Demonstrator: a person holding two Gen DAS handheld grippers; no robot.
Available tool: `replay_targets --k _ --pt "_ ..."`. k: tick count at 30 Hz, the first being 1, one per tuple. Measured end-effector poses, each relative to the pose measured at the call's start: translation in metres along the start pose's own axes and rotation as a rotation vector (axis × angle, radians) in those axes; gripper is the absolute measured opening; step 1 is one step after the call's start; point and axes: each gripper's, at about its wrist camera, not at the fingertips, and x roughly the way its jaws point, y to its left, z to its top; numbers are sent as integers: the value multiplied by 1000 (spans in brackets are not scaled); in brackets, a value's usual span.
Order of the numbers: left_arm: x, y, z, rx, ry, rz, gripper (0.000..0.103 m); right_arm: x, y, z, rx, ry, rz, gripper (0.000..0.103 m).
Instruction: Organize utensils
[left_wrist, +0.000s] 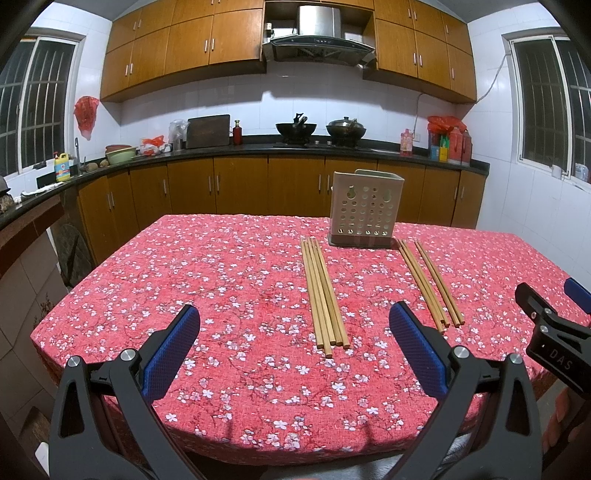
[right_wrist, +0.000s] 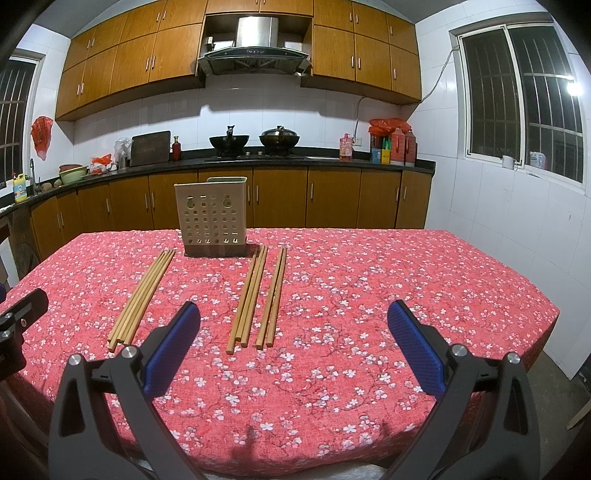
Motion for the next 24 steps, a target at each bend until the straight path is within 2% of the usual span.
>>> replay_targets --k 7,12,17,24 --pt "5 3 -1 -17 32 3 101 14 -4 -1 27 48 26 99" --pt "34 15 -8 -71 149 4 101 47 -24 -4 130 193 46 99" --pt "57 27 -13 -118 263 0 101 80 -38 2 188 291 63 98" --pt "82 38 -2 -134 312 -18 101 136 -30 15 172 416 127 57"
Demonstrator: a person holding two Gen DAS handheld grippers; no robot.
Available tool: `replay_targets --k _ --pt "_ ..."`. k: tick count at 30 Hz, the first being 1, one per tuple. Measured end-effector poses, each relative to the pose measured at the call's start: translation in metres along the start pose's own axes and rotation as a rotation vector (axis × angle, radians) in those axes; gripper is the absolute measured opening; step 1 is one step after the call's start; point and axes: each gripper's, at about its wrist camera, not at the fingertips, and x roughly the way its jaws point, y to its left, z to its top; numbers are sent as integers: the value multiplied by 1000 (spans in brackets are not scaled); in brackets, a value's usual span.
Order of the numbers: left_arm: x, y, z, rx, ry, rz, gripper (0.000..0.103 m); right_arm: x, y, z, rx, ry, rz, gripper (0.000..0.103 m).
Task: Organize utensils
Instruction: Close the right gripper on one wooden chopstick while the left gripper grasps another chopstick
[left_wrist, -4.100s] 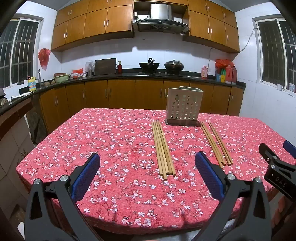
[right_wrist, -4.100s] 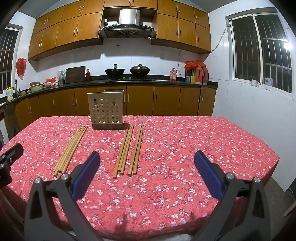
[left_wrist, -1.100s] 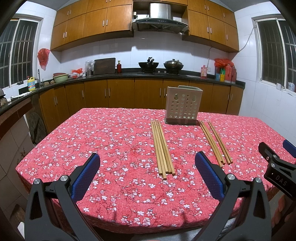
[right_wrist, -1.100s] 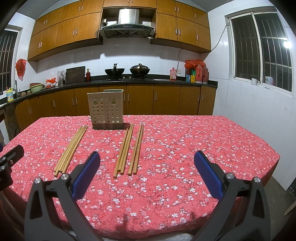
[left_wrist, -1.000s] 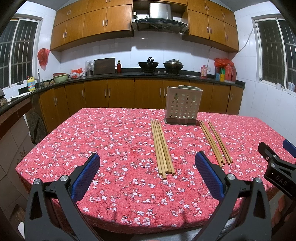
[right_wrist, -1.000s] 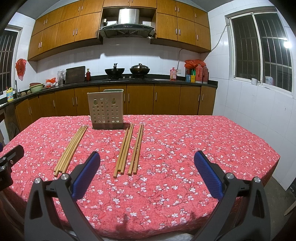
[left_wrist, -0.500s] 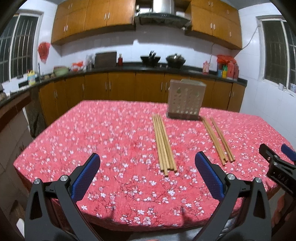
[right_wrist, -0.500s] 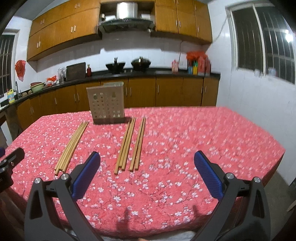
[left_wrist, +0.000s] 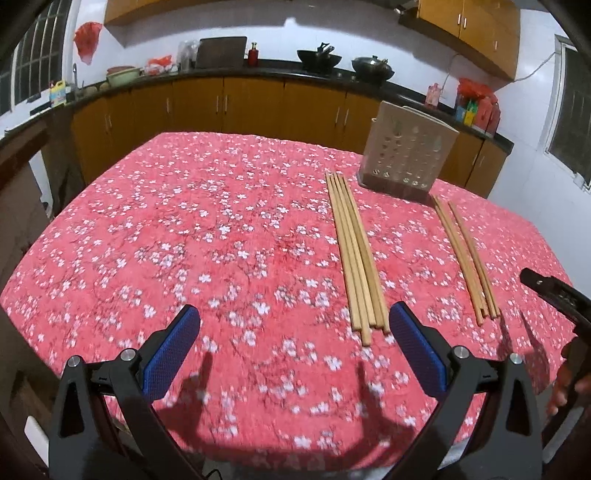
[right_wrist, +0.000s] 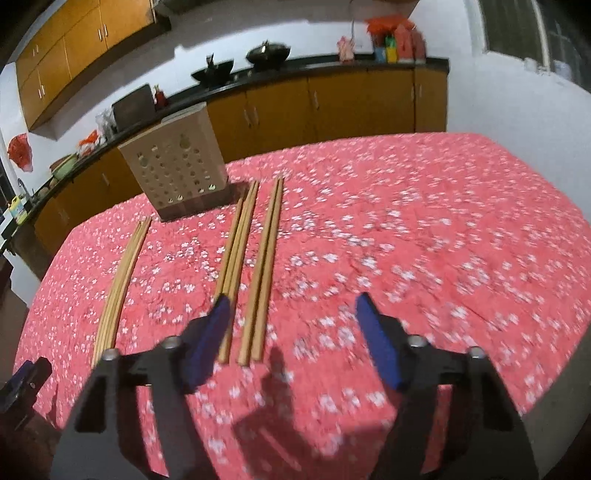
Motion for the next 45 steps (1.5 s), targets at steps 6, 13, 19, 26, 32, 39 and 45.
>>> replay_targets --k 6,13,19,26,32,39,45 --pt "18 0 16 17 35 -12 84 41 10 9 -43 100 5 37" --pt "45 -11 27 56 99 -39 56 57 14 10 -87 128 -19 19" --pt "60 -19 34 86 127 -82 41 62 4 18 -68 122 -42 8" --pt "74 -24 38 97 171 -140 29 61 -1 18 -55 112 -51 8" --pt "84 -32 37 121 197 -146 21 61 -2 19 -56 108 -50 8" --pt "92 -35 41 145 209 -108 14 61 2 18 -76 103 -62 8" --pt "94 -35 41 175 196 -94 12 60 3 17 -78 101 -53 12"
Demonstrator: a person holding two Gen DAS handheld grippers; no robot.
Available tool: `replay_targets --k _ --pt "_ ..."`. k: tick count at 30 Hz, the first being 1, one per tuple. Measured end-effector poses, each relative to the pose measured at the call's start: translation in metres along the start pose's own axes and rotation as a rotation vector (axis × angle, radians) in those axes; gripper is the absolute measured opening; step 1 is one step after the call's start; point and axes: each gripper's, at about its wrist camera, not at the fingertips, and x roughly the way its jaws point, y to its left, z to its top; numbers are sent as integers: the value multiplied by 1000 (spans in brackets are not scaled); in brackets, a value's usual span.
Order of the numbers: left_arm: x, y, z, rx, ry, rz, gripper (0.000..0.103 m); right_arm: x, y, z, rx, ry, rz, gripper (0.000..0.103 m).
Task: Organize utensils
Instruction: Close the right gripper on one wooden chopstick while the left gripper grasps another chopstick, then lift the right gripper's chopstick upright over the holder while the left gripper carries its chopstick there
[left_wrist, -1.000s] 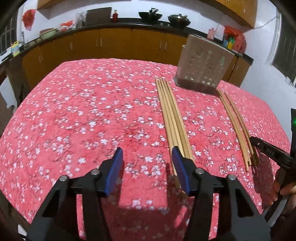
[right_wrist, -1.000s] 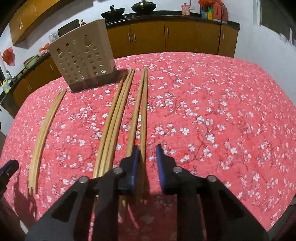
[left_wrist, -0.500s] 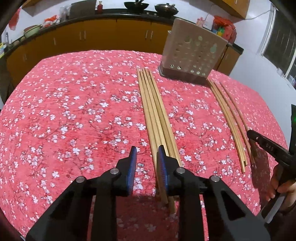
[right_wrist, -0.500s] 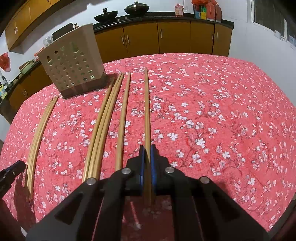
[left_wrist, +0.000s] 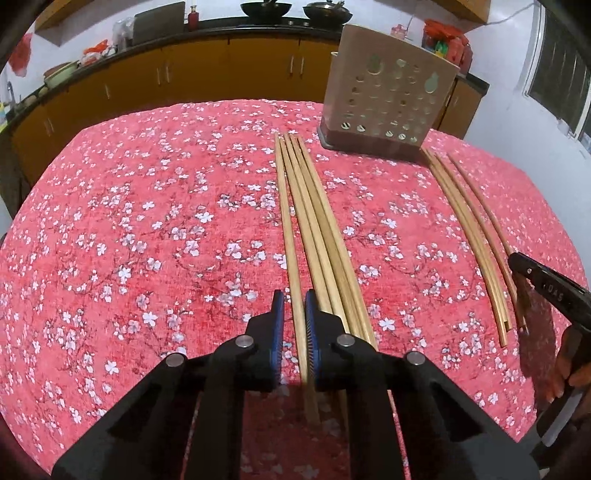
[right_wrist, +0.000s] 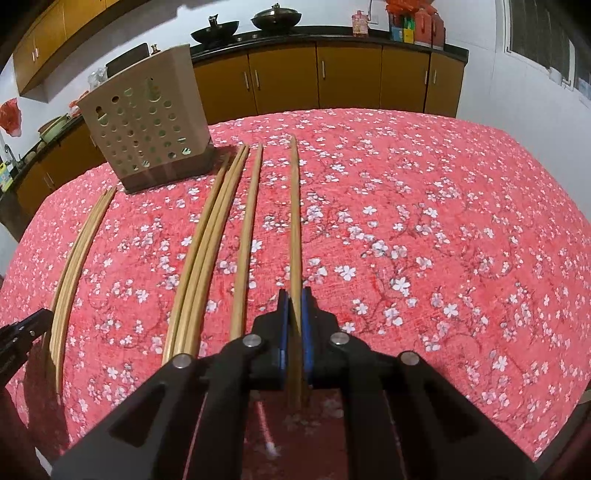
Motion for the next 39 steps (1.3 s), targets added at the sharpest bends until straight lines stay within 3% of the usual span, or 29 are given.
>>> replay_targets --k 5,14,25,39 --pt "13 0 11 37 -10 38 8 2 4 1 -37 -5 0 13" --pt "28 41 36 -36 -28 74 8 19 -18 27 17 -13 -11 8" --pt "17 50 24 -70 -48 13 8 18 -24 25 30 -18 1 8" --pt "12 40 18 -30 -40 53 8 13 -23 19 30 -14 1 8"
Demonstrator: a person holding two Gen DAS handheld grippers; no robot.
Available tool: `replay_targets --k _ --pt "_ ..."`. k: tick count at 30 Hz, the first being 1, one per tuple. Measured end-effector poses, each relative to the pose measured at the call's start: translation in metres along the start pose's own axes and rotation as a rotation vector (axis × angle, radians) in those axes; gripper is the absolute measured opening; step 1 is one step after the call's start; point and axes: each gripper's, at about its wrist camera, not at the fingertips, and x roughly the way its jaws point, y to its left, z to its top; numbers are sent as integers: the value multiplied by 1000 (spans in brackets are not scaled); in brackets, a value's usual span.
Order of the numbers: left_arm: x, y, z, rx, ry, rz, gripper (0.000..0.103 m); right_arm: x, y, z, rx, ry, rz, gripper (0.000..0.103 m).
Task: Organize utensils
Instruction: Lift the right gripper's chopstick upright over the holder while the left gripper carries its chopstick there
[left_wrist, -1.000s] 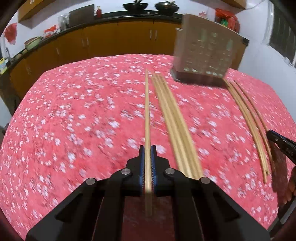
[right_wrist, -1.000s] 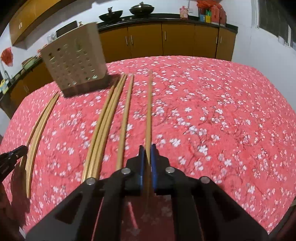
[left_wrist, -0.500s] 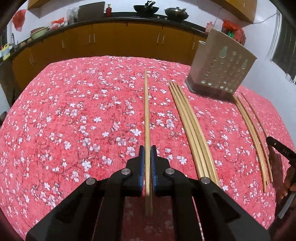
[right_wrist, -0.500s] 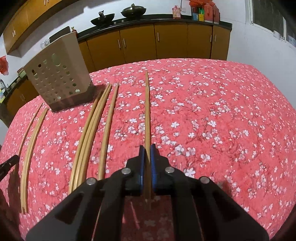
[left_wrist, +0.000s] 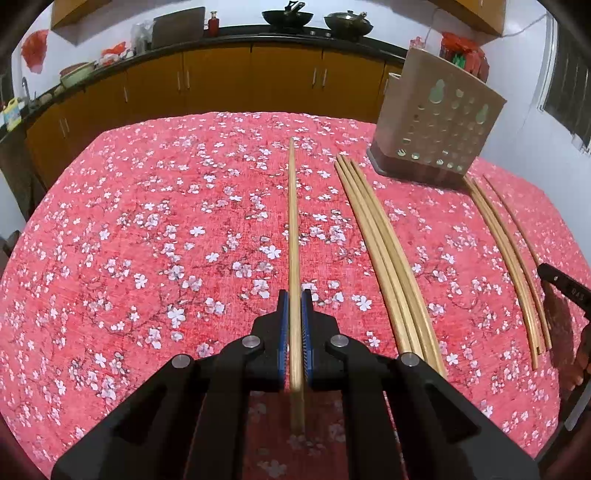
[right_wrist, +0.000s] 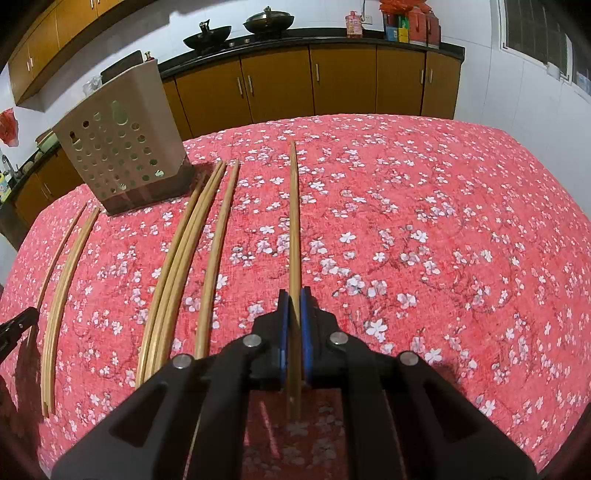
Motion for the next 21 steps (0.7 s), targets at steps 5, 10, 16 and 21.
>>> replay_targets --k 5,10,16,21 --pt "-9 4 8 -12 -14 9 7 -23 -4 7 14 -62 25 8" --pt "-35 12 21 -27 -89 6 7 -49 -7 19 19 -129 42 8" --pt "-65 15 39 -52 -190 -7 7 -78 -8 32 30 -225 47 8" --pt "-93 19 55 -92 -295 -21 7 -101 -9 45 28 -317 43 8"
